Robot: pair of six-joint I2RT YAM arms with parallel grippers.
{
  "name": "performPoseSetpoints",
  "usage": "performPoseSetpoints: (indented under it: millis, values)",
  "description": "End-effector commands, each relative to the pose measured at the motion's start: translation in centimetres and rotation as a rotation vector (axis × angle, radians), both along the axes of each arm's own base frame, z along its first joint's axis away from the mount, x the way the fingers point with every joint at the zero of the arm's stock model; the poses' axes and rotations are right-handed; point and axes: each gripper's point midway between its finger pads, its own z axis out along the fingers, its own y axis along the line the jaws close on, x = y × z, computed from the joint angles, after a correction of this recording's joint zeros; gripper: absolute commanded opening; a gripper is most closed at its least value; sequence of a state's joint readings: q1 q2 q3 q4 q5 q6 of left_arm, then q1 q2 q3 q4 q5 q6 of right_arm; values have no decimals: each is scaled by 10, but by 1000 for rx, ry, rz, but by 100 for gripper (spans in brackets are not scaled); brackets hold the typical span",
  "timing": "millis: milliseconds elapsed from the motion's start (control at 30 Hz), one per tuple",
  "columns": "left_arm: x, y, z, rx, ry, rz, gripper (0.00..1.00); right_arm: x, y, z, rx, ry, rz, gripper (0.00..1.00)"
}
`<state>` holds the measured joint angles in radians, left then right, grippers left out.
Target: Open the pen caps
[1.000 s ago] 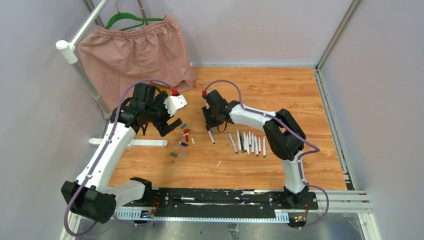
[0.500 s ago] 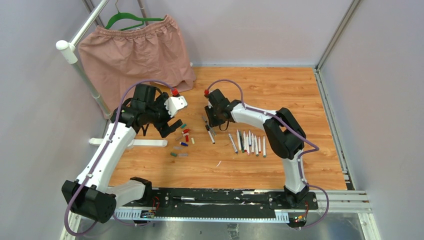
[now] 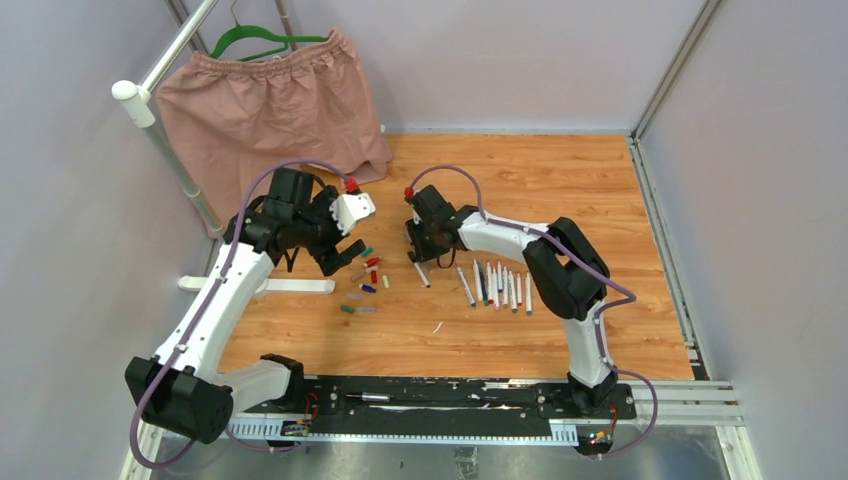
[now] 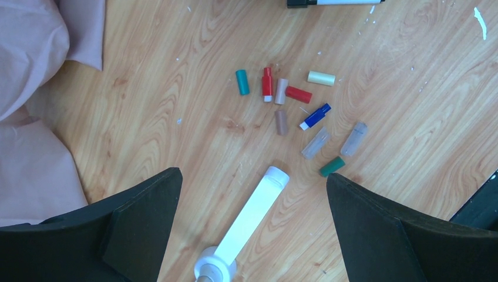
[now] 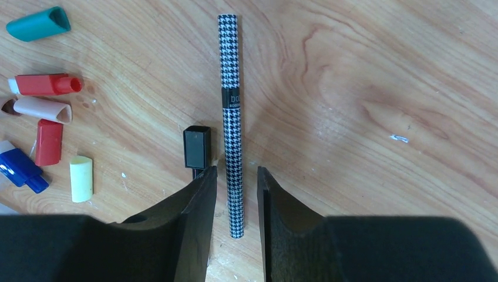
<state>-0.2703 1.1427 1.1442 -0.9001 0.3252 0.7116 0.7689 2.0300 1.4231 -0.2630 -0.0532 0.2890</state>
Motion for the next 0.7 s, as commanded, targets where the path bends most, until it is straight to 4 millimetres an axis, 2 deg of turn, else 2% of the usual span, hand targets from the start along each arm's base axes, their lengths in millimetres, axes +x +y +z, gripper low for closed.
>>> performPoseSetpoints:
  millis: [0,200,367,533,667]
  values:
    - [-4,4,-8,15,20,-1,100,-14,-6,-24,-81,23,30,35]
    - [-6,2,-5,6,10,-12,100,-14,-7,-34,-113,21,37,28]
    - [-9,2,-3,9,-11,-34,100,-8,-15,-29,-142,-19,25,1]
    - [-12,2,1,27,-61,-98,100,-6,-15,2,-108,-83,47,0]
    - [-17,3,10,51,-136,-173,100,-14,-11,38,-27,-110,81,0]
